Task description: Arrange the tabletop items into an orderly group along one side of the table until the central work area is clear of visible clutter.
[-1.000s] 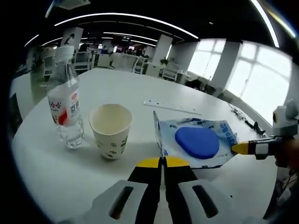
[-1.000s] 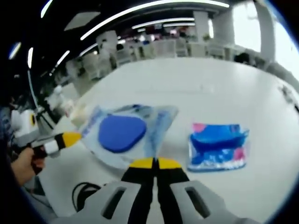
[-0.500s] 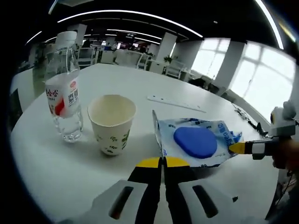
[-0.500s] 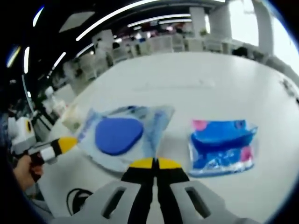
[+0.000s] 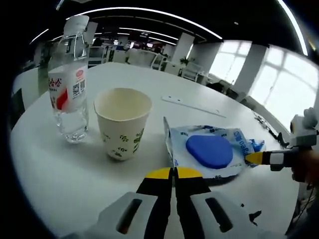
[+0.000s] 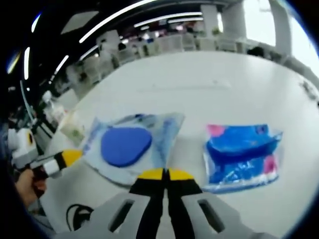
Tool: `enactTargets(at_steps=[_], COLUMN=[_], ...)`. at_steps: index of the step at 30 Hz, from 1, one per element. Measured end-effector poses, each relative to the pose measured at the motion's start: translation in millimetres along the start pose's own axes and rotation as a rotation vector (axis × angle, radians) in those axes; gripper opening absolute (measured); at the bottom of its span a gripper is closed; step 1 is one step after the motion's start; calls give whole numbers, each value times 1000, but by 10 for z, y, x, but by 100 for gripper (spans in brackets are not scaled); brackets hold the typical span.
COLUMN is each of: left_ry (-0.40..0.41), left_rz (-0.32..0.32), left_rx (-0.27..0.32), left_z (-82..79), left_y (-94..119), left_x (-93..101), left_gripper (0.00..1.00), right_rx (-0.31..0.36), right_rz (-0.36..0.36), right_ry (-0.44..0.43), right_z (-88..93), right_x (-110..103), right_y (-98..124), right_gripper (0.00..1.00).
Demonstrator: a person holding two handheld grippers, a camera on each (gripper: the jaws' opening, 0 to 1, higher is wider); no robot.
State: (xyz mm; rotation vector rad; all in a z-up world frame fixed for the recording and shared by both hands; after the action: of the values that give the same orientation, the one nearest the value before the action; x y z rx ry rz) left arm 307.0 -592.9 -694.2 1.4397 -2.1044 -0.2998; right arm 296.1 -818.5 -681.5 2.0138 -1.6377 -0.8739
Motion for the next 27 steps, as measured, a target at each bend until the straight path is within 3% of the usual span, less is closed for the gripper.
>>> enactTargets(at_steps=[27], left_ry=[-93], left_rz=[-40], left_rx=[4], left_z=[72], left_y=[-43], left_x=[-9], left_gripper=[2], right_rx=[-6], right_rz=[27], right_ry=[108], right_z=[79], right_x=[60], right_y=[-116], right_gripper=[0])
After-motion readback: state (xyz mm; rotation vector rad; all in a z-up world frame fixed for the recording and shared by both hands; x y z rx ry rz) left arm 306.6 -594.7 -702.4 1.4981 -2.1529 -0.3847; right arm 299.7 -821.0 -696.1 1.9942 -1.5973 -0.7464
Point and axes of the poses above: the point that each gripper's makers call its tool centre point, and the gripper's own axes: y roughly backward along the fingers, x roughly to its right, z roughly out of its underside, the point moved 6 cm from there along y, roughly backward along the fingers, and after that the axes turned 3 degrees about x, right-handed, at the moved point
